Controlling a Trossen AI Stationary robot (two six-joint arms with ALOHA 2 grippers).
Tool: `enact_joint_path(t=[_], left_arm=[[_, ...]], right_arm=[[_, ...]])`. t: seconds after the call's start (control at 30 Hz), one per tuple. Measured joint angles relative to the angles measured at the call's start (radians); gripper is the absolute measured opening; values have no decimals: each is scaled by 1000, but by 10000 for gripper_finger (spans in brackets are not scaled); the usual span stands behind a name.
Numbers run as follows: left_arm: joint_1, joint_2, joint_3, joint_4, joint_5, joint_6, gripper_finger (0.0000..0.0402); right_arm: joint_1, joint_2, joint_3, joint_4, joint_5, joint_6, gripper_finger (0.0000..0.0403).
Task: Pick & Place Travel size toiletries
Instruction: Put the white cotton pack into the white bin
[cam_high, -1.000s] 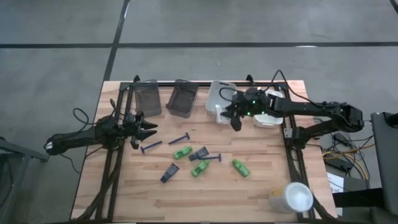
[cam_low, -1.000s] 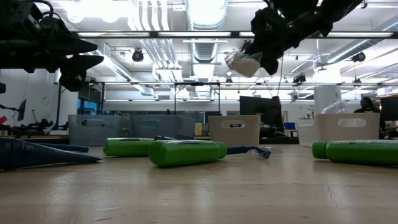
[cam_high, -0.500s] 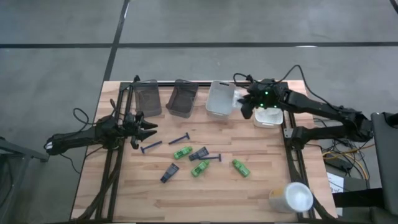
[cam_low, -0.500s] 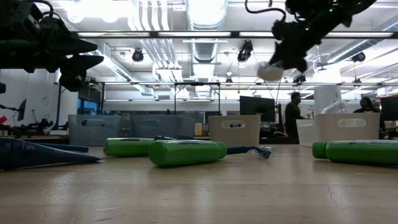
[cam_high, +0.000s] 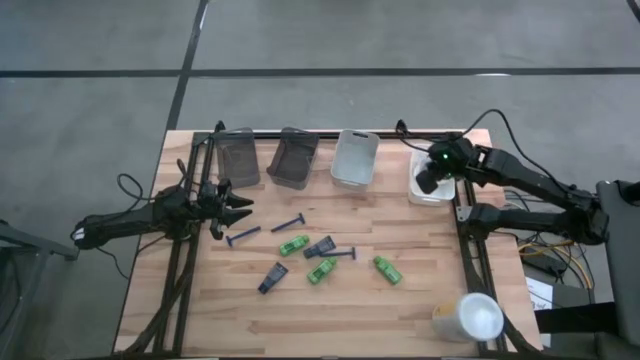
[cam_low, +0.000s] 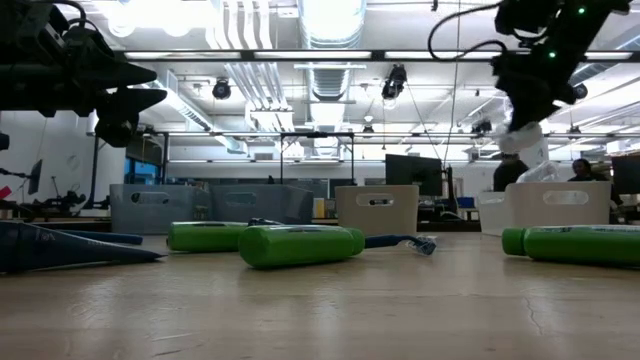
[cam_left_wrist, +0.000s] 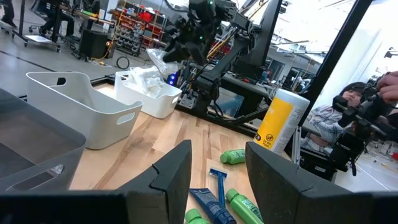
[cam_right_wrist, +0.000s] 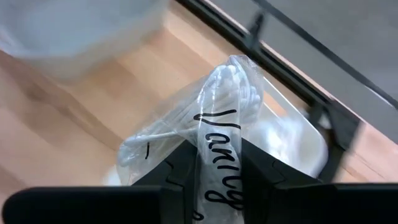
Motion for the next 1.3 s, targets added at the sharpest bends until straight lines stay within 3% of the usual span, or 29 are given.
enact_joint_path(t=[0.13,0.47,1.0,1.3], left_arm=[[-1,0,0,0,0,0,156],[-1,0,0,0,0,0,156],[0,0,0,0,0,0,156],[0,0,0,0,0,0,156]], right_arm=[[-23,2,-8,-22,48,12,73],[-66,105,-10,-23,53,15,56],[-66,383,-13,-24,72,22,103],[-65,415,-12,-25,72,22,161]])
